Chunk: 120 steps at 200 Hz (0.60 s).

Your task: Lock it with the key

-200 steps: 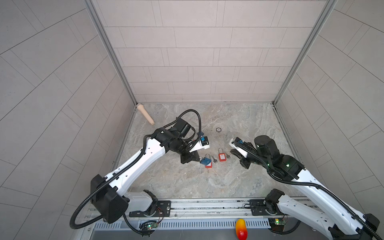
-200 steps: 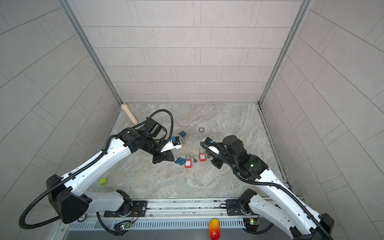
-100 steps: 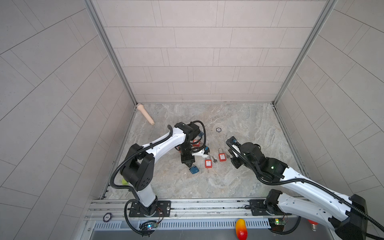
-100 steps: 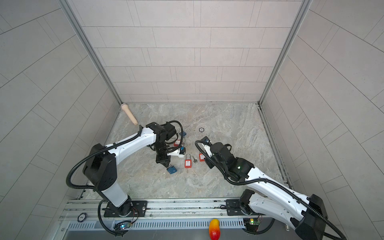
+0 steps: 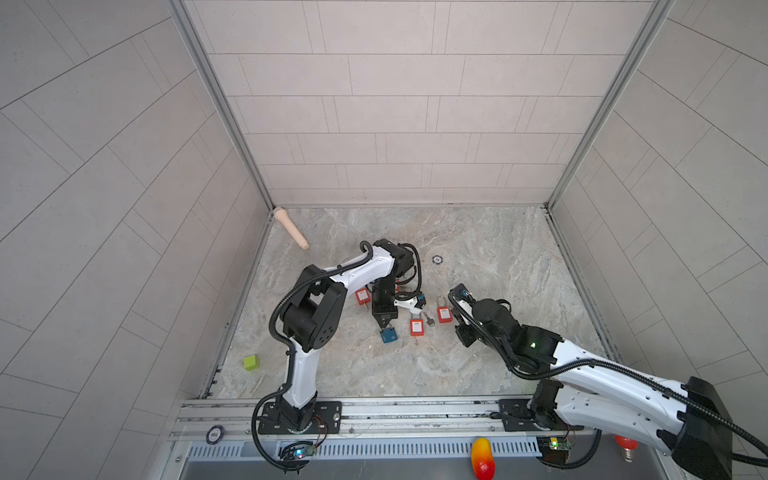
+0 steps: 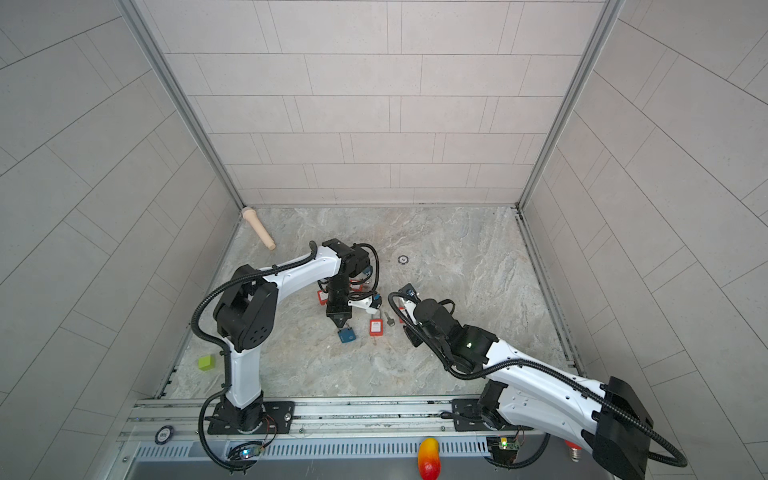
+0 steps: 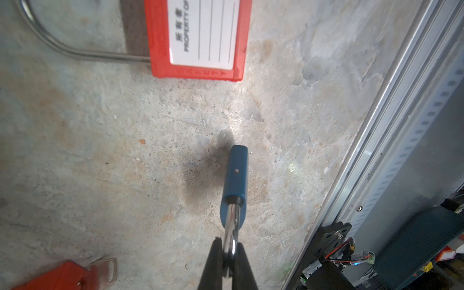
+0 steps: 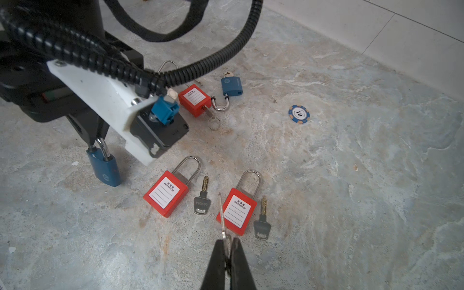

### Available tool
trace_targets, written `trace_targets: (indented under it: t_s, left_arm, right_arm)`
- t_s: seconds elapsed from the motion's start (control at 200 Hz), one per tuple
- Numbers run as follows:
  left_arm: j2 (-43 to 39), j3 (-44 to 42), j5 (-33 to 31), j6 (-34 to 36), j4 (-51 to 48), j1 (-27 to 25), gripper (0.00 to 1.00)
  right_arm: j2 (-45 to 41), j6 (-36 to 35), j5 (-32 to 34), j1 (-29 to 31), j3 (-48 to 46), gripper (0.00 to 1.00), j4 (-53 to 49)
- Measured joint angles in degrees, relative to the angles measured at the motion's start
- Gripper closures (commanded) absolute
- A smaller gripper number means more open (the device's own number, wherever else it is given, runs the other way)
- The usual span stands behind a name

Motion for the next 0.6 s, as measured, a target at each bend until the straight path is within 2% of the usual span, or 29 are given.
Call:
trace_targets:
  t_s: [0.28,0.335,0.365,0.6]
  left_arm:
    - [3.80,3.43,-2.95,0.63,2.47,-0.11,0.73]
    - [4.50,3.91,-3.54,0.81,3.74,-0.09,0.53]
    - [4.74,4.13,-3.80,0.96,4.39,-0.09,0.48]
    - [3.76,4.24,-3.85,-1.88,11.15,1.53,0.44]
  right_arm:
    - [6.56,-0.02,0.52,3.06,6.23,1.00,-1.75]
    - [7.41,0.00,0.90,3.58,7.13,1.00,-2.12]
    - [7.93,0.02,1.07,3.82,7.63,1.00,-2.45]
    - [11.10,1.44,3.78,5.66,12.70,1.00,-7.26]
